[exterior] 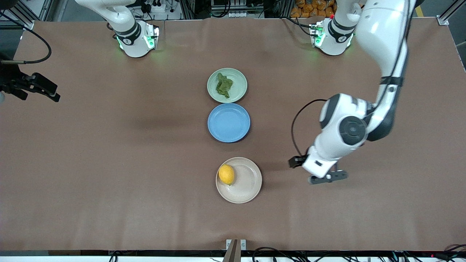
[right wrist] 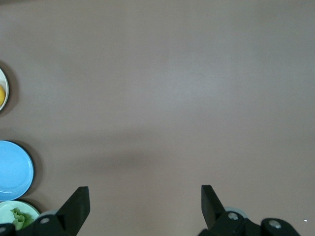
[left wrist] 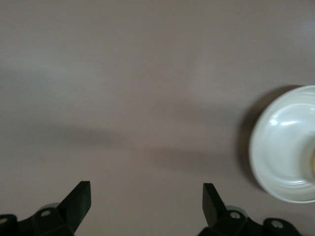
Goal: Place lemon and lettuce in plates
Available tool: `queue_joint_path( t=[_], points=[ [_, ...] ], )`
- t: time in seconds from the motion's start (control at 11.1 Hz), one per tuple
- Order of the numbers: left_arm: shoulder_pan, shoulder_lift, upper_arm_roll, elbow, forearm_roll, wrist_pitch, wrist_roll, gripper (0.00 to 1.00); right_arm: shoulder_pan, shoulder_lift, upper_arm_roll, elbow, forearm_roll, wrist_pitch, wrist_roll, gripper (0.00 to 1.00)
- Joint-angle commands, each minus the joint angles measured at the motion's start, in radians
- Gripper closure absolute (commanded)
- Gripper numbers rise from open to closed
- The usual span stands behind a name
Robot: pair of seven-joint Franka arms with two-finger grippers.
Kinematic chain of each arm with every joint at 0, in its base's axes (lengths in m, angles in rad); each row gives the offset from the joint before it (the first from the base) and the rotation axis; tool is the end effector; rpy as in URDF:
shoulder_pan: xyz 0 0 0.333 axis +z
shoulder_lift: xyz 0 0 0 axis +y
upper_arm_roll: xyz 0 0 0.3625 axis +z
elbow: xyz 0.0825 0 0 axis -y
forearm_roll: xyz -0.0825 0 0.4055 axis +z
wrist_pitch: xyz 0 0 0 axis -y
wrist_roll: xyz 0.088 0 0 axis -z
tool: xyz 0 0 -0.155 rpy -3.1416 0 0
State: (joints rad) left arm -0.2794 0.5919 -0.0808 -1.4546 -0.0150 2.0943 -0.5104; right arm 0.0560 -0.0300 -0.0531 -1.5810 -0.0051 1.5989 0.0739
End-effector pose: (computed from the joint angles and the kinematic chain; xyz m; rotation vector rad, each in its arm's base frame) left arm 0.7183 -0.2611 0.3261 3.0567 0.2638 0.0315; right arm 0.5707 0.0004 0.6377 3.1370 -0.1114 0.0753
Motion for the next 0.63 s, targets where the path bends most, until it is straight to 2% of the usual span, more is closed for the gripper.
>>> queue_joint_path(
  t=[0.0, 0.27, 0.36, 0.54],
  points=[
    [0.092, -0.156, -0.011, -0.162, 0.013, -0.089, 0.018, 0.0, 0.022, -0.004, -0.014, 0.01, 0.014, -0.019, -0.022, 0.0],
    [0.164, -0.324, -0.014, -0.385, 0.013, -0.085, 0.047, 0.0, 0.025, -0.008, -0.014, 0.003, 0.014, -0.026, -0.022, 0.0],
    [0.199, -0.378, -0.016, -0.451, 0.007, -0.08, 0.117, 0.0, 0.028, -0.008, -0.013, 0.002, 0.016, -0.03, -0.022, 0.0],
    [0.258, -0.447, -0.014, -0.532, -0.052, -0.079, 0.24, 0.0, 0.028, -0.011, -0.01, 0.004, 0.017, -0.03, -0.022, 0.0]
  ],
)
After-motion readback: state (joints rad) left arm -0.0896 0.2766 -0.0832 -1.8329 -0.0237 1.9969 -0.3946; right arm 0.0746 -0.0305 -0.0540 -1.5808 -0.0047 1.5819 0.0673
